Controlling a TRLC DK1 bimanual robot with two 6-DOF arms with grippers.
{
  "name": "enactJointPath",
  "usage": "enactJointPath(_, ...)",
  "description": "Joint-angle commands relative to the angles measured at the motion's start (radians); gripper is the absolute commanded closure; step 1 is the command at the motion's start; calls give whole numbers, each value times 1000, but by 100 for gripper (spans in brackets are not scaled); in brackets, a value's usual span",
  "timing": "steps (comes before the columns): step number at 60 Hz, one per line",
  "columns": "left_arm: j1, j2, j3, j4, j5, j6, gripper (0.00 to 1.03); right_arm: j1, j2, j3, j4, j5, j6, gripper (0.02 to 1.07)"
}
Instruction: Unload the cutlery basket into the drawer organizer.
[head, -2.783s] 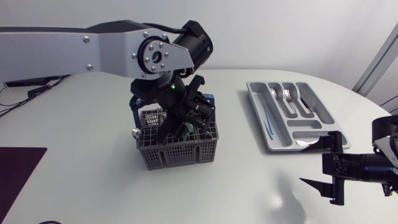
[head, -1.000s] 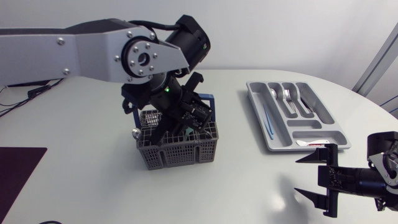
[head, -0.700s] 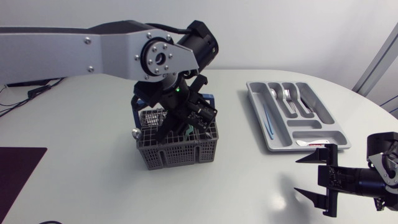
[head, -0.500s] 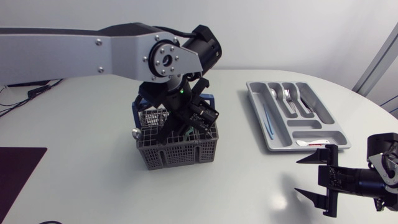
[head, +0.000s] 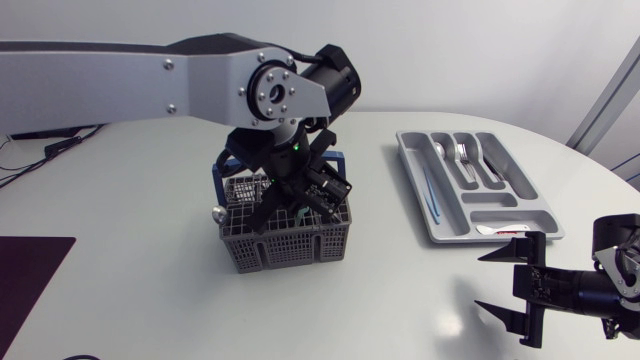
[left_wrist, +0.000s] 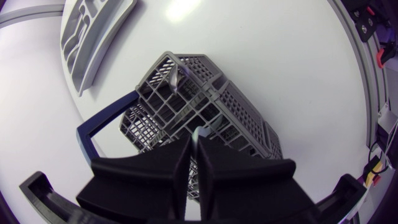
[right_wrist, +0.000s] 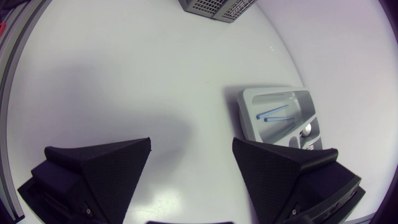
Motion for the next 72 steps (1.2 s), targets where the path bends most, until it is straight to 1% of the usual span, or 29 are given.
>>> enactJointPath(1, -9, 18, 21, -14, -7, 18, 100, -9, 15, -20, 3, -15, -3, 12)
enactJointPath(14, -8, 2, 18, -7, -6, 3, 100, -17, 23, -27, 15, -18, -11, 12)
enactJointPath(32, -2, -51, -37, 49, -4, -17, 100, -28, 33, -31, 15, -27, -25, 12)
enactJointPath(51, 34, -126, -40, 49, 45, -46, 100, -35, 23, -37, 9, -35, -34, 12)
enactJointPath(57, 41, -163, -63, 51, 60, -57, 100, -35, 13, -38, 8, -35, -29, 12)
enactJointPath(63, 55, -206, -95, 79, 71, -60, 100, -31, -13, -46, 6, -38, -19, 12)
enactJointPath(72, 60, -266, -124, 80, 98, -76, 100, -12, -74, -61, -2, -38, 12, 12)
